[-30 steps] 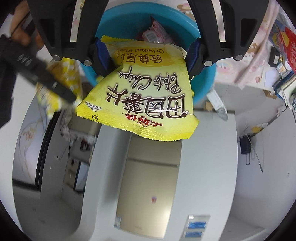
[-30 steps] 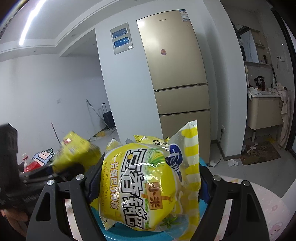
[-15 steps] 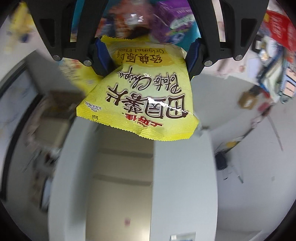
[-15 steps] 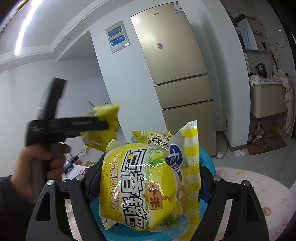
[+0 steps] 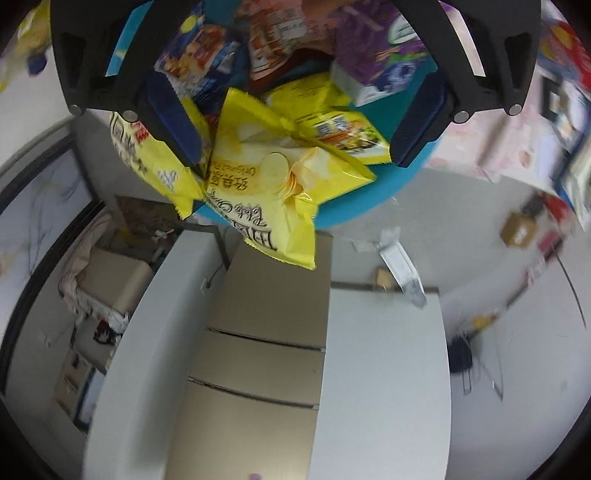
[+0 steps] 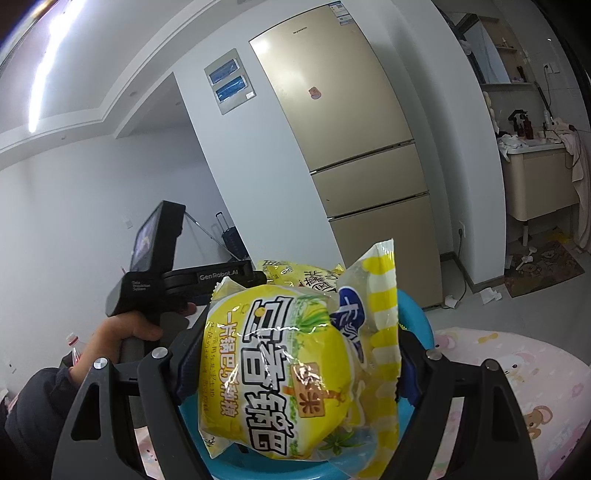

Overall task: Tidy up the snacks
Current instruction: 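Carry the Potato Chips bag over the basin with the left tool while the right tool carries the puffs bag, then open the left tool to drop the chips bag while the right tool drops the puffs bag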

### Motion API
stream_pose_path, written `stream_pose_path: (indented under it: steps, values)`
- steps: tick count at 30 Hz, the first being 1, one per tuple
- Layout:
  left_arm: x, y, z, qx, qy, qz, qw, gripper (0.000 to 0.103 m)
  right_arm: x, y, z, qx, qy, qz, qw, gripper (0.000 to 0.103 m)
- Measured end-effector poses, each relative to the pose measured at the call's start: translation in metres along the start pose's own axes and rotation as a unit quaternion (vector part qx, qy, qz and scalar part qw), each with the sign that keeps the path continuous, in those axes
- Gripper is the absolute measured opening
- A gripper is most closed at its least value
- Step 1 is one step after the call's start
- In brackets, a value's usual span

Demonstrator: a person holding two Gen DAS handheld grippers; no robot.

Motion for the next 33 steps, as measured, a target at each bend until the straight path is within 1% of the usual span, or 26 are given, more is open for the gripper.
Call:
stream_pose_path:
  steps: [2, 5, 7, 9, 12, 14, 16, 17, 18, 19, 21, 22, 23, 24, 27, 30, 33]
  values:
    - [-0.02, -0.003, 0.0, 0.008, -0.02, 0.005, 0.9998, 0.103, 0.002, 0.002, -0.002, -0.005, 0.003, -0.001, 1.0, 0.08]
    - [-0.055, -0.005, -0.01, 0.006, -0.064, -0.007, 0.9979, 0.103, 0.005, 0.003, -0.003, -0.01, 0.007, -0.004, 1.0, 0.08]
    - [-0.081, -0.008, -0.024, 0.006, -0.096, -0.015, 0.9952, 0.103, 0.006, 0.004, -0.004, -0.014, 0.008, -0.006, 1.0, 0.08]
    - [-0.101, -0.008, -0.041, 0.008, -0.12, -0.025, 0.9924, 0.103, 0.008, 0.005, -0.006, -0.018, 0.009, -0.008, 1.0, 0.08]
    - [-0.121, -0.01, -0.064, 0.016, -0.143, -0.025, 0.9893, 0.103, 0.012, 0.008, -0.01, -0.026, 0.011, -0.013, 1.0, 0.08]
    - [-0.131, -0.005, -0.077, 0.022, -0.159, -0.028, 0.9866, 0.103, 0.017, 0.01, -0.014, -0.032, 0.011, -0.019, 0.999, 0.08]
    - [-0.136, 0.003, -0.085, 0.017, -0.178, -0.03, 0.9834, 0.103, 0.021, 0.015, -0.02, -0.042, 0.009, -0.026, 0.999, 0.08]
    - [-0.135, 0.008, -0.086, 0.018, -0.175, -0.029, 0.9839, 0.103, 0.025, 0.017, -0.023, -0.048, 0.011, -0.029, 0.998, 0.08]
    - [-0.132, 0.015, -0.088, 0.013, -0.161, -0.024, 0.9865, 0.103, 0.028, 0.02, -0.027, -0.051, 0.016, -0.029, 0.998, 0.08]
    - [-0.134, 0.023, -0.089, -0.003, -0.157, -0.023, 0.9873, 0.103, 0.032, 0.023, -0.032, -0.052, 0.022, -0.026, 0.998, 0.08]
    - [-0.142, 0.036, -0.089, -0.02, -0.165, -0.046, 0.9851, 0.103, 0.037, 0.031, -0.038, -0.057, 0.032, -0.021, 0.998, 0.08]
    - [-0.144, 0.04, -0.089, -0.021, -0.166, -0.049, 0.9846, 0.103, 0.04, 0.036, -0.04, -0.063, 0.033, -0.026, 0.997, 0.08]
    - [-0.145, 0.047, -0.087, -0.022, -0.169, -0.046, 0.9843, 0.103, 0.043, 0.041, -0.04, -0.07, 0.034, -0.031, 0.996, 0.08]
    - [-0.148, 0.054, -0.087, -0.023, -0.171, -0.034, 0.9844, 0.103, 0.046, 0.047, -0.039, -0.074, 0.036, -0.033, 0.996, 0.08]
    - [-0.149, 0.064, -0.088, -0.02, -0.164, -0.016, 0.9861, 0.103, 0.058, 0.069, -0.03, -0.075, 0.039, -0.029, 0.996, 0.08]
    - [-0.148, 0.067, -0.089, -0.02, -0.158, -0.028, 0.9869, 0.103, 0.077, 0.087, -0.013, -0.063, 0.035, -0.031, 0.997, 0.081]
    - [-0.153, 0.076, -0.09, -0.035, -0.163, -0.036, 0.9853, 0.103, 0.103, 0.102, -0.002, -0.054, 0.043, -0.037, 0.997, 0.081]
Point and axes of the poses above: each gripper's, at about its wrist camera, not at the fingertips, and x roughly the way its jaws point, y to its left, z to its top, the point moved 10 cm from there along x, roughly the way its jaws point, and after that the axes turned 15 degrees about x, right-handed, at the moved point
